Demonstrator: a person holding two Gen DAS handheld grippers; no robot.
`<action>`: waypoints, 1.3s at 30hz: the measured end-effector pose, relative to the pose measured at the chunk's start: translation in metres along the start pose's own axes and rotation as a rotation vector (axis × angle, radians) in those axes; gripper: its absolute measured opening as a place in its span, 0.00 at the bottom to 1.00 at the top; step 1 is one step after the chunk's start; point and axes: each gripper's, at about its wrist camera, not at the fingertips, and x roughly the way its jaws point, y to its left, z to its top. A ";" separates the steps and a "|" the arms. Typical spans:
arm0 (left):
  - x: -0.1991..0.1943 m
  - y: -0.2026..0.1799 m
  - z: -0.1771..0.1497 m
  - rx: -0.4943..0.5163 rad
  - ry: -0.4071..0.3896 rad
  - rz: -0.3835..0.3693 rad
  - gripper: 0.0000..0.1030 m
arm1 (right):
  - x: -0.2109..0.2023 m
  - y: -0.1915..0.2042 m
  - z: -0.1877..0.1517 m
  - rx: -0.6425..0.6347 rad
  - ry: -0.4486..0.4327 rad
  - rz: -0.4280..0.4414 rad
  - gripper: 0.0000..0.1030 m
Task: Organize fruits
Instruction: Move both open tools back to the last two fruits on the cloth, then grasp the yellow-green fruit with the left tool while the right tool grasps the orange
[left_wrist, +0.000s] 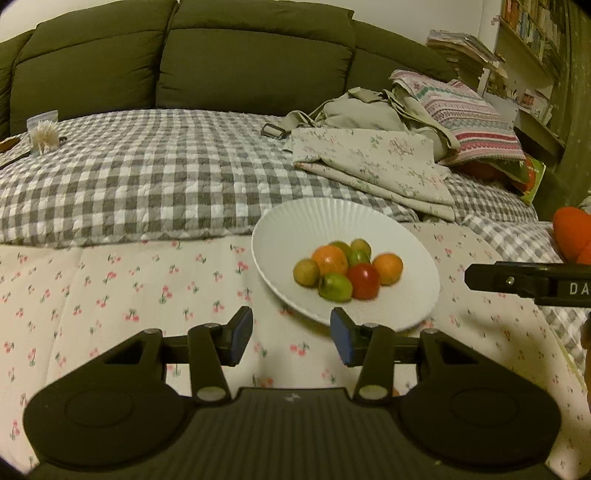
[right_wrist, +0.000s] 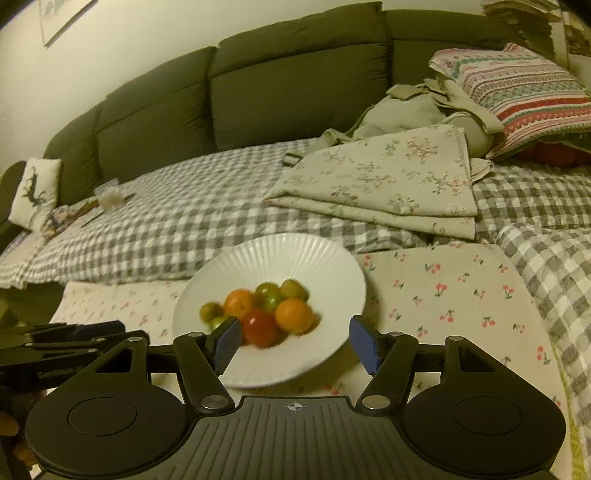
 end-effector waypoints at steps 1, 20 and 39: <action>-0.002 -0.001 -0.003 0.003 0.006 -0.001 0.44 | -0.003 0.002 -0.002 -0.004 0.003 0.005 0.64; -0.007 -0.037 -0.059 0.150 0.111 -0.030 0.44 | -0.013 0.049 -0.045 -0.081 0.137 0.120 0.64; 0.018 -0.033 -0.065 0.138 0.158 -0.037 0.24 | 0.014 0.046 -0.061 -0.085 0.197 0.105 0.62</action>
